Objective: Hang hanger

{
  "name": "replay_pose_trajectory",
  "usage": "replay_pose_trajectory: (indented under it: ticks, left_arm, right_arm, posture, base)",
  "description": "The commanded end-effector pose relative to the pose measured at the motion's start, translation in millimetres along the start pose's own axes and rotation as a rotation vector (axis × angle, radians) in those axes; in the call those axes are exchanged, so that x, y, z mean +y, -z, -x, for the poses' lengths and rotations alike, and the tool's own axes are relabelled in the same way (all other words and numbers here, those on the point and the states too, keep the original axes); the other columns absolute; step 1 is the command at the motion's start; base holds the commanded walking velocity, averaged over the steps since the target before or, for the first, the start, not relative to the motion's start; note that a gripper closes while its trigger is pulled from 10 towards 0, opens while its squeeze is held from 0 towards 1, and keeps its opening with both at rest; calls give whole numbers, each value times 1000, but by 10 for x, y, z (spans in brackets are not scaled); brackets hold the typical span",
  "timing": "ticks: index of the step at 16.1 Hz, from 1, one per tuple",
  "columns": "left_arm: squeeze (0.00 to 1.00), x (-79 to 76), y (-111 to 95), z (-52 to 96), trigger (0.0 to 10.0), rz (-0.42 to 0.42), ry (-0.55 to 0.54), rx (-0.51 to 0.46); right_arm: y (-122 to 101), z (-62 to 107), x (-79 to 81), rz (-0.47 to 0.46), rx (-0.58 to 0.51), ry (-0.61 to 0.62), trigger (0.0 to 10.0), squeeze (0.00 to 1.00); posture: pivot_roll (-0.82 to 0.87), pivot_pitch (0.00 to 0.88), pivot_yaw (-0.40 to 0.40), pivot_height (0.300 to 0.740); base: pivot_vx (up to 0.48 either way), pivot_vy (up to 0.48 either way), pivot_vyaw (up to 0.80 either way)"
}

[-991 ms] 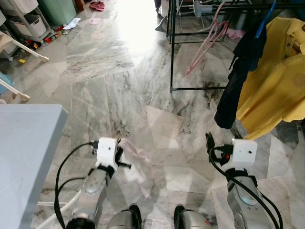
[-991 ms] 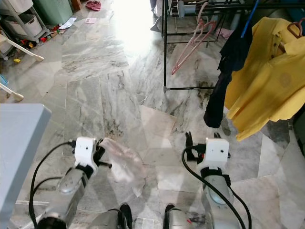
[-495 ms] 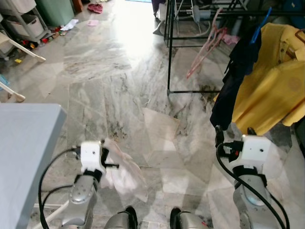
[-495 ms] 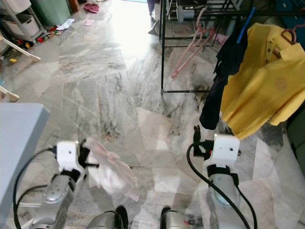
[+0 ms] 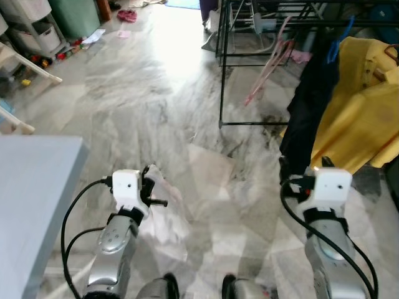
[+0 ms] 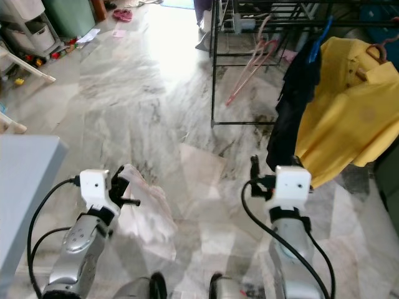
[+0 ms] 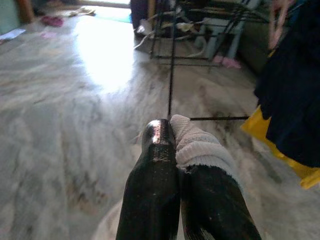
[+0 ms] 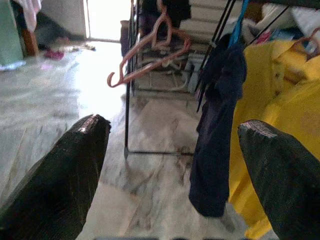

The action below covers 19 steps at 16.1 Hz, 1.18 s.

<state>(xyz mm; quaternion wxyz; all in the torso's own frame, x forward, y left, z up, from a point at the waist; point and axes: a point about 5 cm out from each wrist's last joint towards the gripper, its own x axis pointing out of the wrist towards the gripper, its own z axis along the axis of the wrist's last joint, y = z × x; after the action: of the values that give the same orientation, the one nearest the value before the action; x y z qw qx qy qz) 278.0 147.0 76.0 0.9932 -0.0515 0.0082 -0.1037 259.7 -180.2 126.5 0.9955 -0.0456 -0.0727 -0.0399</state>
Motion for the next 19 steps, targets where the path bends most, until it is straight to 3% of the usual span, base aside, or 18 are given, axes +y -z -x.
replay_pose_trajectory:
  ticks: [1, 9, 13, 19]
  left_arm:
    - [0, -16, -66, -30, 10000, -3, 23, -22]
    - [0, -32, -101, -47, 10000, 6, 52, -17]
    - [0, -48, -100, -49, 10000, 7, 61, -12]
    - [0, -62, -89, -30, 10000, 8, 77, -1]
  right_arm:
    - [21, -1, -23, 4, 12, 11, 10000, 0]
    - [35, -28, -4, 6, 16, 3, 10000, 0]
    - [9, -36, 20, 5, 1, -12, 10000, 0]
    - [27, -35, 38, -24, 17, 2, 10000, 0]
  posture:
    - [-106, 152, 23, 740]
    - [-97, 154, 33, 740]
    - [-97, 162, 35, 740]
    - [-96, 170, 38, 740]
  base:
    - [334, 0, -800]
    - [376, 0, -55]
    - [393, 0, 569]
    - [384, 0, 0]
